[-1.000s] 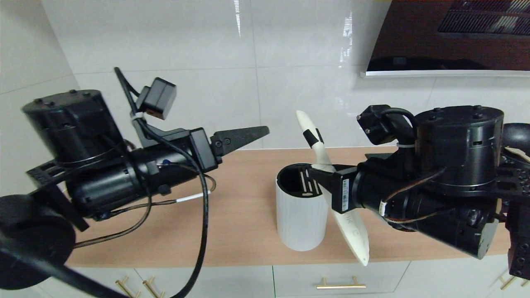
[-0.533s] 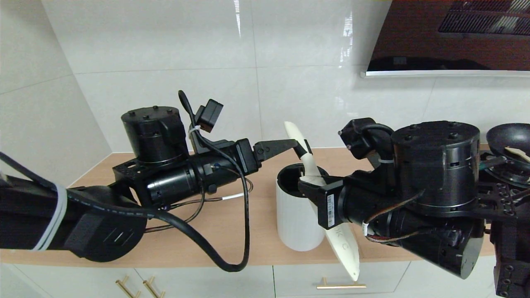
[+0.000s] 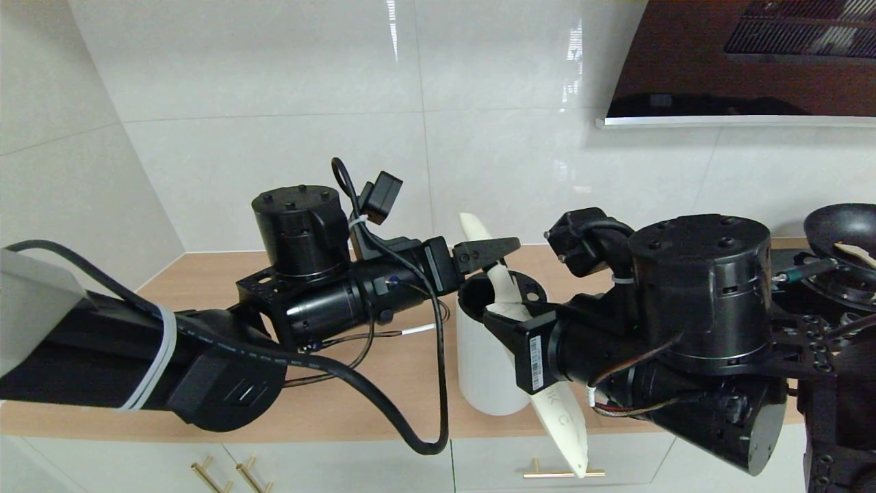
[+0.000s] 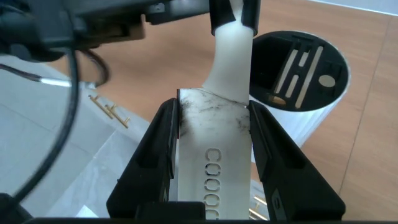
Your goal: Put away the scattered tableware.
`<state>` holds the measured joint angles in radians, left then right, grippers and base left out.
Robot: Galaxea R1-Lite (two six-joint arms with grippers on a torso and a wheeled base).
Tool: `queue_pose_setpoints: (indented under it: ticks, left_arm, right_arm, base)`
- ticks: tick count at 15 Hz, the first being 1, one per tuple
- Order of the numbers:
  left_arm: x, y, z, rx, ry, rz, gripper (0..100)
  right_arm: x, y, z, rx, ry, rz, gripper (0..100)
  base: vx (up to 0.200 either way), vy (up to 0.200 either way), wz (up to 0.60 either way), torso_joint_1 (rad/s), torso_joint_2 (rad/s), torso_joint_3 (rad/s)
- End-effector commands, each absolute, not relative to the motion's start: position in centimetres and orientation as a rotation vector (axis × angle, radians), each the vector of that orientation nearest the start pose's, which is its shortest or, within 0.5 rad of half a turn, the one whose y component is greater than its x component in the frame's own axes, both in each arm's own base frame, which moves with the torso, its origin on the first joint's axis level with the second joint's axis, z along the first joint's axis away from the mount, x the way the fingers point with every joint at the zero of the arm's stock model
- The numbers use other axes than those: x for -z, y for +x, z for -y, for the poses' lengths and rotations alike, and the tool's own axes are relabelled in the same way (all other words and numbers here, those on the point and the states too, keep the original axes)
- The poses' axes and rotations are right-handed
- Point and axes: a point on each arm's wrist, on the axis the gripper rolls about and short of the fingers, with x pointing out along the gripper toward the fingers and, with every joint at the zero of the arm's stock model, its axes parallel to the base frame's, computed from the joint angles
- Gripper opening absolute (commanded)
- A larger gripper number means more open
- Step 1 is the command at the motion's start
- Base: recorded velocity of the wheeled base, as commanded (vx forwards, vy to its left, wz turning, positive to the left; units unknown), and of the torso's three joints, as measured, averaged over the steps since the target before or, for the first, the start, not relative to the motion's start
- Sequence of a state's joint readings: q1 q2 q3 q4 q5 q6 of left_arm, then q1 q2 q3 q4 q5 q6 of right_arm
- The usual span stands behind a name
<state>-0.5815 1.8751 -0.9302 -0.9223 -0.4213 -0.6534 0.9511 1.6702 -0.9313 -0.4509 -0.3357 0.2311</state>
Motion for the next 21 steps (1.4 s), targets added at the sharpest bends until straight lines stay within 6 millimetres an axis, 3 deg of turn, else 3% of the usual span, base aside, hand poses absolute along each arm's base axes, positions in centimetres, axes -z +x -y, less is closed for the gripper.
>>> queue_pose_setpoints:
  ticks: [1,6,7,19,20,21]
  left_arm:
    - [-18.4,29.0,20.8,0.967,-0.593,-0.358,100]
    - [-18.1,29.3,21.4,0.967,-0.595,-0.338,100]
    - [-18.1,29.3,21.5,0.967,-0.595,-0.338,0]
    - [-18.2,29.1,21.7,0.965,-0.597,-0.327,0]
    - [-18.2,29.1,21.7,0.964,-0.598,-0.323,0]
    - [-18.4,29.2,21.7,0.957,-0.601,-0.302,0]
  right_arm:
    - [-20.6,18.2,-24.8,-0.588,0.042,-0.307,0]
    - [-20.4,18.0,-24.9,-0.594,0.037,-0.313,0]
    - [-20.4,18.0,-24.9,-0.594,0.037,-0.313,0]
    - [-20.3,18.1,-24.9,-0.559,0.03,-0.309,0]
    - [-20.3,18.1,-24.9,-0.559,0.03,-0.308,100]
    - [-20.3,18.1,-24.9,-0.555,0.03,-0.306,100]
  base:
    - [0.0,0.0,0.0,0.0,0.0,0.0]
    - [0.0,0.0,0.0,0.0,0.0,0.0]
    - [0.0,0.0,0.0,0.0,0.0,0.0]
    - [0.0,0.0,0.0,0.0,0.0,0.0]
    - [0.0,0.0,0.0,0.0,0.0,0.0]
    - [0.0,0.0,0.0,0.0,0.0,0.0]
